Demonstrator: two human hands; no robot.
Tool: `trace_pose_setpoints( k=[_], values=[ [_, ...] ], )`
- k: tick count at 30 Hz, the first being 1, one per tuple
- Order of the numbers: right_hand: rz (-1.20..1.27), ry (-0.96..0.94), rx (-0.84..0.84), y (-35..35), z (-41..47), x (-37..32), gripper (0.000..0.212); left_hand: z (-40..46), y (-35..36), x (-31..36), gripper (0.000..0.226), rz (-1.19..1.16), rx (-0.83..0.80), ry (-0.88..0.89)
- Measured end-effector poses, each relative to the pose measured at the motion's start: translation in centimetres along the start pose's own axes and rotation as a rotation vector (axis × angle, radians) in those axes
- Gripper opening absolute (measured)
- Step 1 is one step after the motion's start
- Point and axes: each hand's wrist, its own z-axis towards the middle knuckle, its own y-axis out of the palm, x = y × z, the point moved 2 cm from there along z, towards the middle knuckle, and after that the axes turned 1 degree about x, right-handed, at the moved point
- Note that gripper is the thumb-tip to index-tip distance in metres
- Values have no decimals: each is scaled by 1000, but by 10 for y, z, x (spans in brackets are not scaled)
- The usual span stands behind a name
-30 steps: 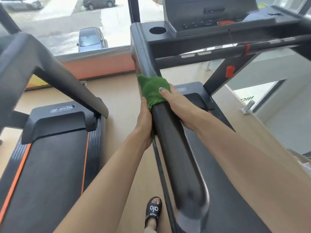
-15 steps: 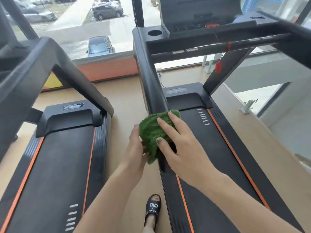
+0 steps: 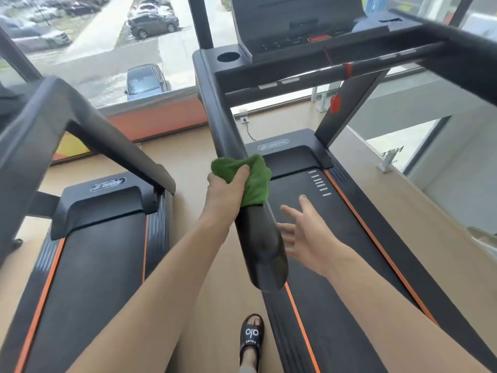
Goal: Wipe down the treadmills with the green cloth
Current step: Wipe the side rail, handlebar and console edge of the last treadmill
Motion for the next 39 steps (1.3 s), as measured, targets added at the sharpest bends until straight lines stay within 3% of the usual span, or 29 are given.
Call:
trace_pose_setpoints(
  k=[4, 8, 11, 14, 16, 19, 21, 22, 25, 26, 28, 32, 33, 36, 39],
  values=[
    [61, 29, -111, 6, -8, 2, 66, -108, 10, -36, 83, 192, 32, 322],
    [19, 17, -203, 22, -19, 3, 64, -111, 16, -39, 76, 315, 107, 509],
    [60, 10, -214, 24, -19, -3, 69, -55, 8, -19, 73, 338, 5, 397],
    [86, 19, -239, 24, -19, 9, 66, -17, 2, 2, 59, 164, -16, 206],
    [85, 12, -227, 22, -18, 19, 65, -31, 6, -8, 59, 222, -15, 230],
    [163, 56, -275, 14, -21, 28, 65, -94, 1, -40, 66, 518, -87, 478],
    [224, 146, -313, 9, -20, 36, 72, -113, -11, -52, 64, 906, -126, 850],
    [254, 169, -327, 8, -20, 38, 73, -112, -16, -45, 63, 994, -172, 989],
    [286, 152, -365, 6, -18, 41, 66, -85, -14, -6, 38, 1051, -421, 1170],
    [304, 153, -372, 7, -16, 40, 63, -73, -8, 9, 27, 1098, -514, 1173],
    [342, 166, -396, 8, -15, 37, 54, -53, 18, 34, 32, 1336, -652, 1044],
    [418, 138, -467, 8, -31, 28, 42, -11, 82, 54, 37, 2018, -727, 325],
    [436, 130, -478, 6, -33, 29, 44, -10, 93, 54, 39, 2093, -735, 248],
    [481, 168, -457, 1, -19, 39, 51, -39, 103, 34, 38, 2191, -815, 327],
    [459, 198, -334, -8, -8, 44, 65, -89, 83, 15, 31, 2195, -904, 612]
  ],
)
